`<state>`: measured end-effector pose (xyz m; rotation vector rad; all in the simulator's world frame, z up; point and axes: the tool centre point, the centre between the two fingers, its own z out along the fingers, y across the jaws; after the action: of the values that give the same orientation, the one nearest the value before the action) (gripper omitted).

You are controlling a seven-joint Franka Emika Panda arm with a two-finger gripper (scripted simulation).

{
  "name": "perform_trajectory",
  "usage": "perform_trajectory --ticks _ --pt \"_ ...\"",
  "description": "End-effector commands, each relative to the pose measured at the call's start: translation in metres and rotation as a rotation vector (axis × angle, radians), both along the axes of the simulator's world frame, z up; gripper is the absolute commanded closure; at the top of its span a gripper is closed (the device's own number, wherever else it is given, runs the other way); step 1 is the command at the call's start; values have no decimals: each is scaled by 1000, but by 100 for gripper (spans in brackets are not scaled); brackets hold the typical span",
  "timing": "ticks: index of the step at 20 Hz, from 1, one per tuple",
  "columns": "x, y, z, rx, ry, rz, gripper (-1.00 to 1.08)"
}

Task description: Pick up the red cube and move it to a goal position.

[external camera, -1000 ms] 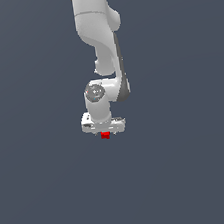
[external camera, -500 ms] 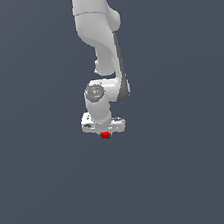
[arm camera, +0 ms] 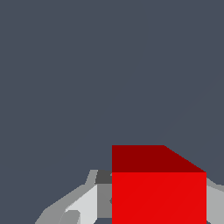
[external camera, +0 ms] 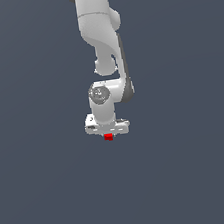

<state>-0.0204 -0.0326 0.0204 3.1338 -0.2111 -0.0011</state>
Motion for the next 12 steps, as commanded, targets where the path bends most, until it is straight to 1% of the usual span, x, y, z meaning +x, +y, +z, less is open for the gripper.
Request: perform_trajectory --ticks 1,12 --pt "8 13 0 0 -1 2 108" --pt "55 82 2 0 -1 2 108"
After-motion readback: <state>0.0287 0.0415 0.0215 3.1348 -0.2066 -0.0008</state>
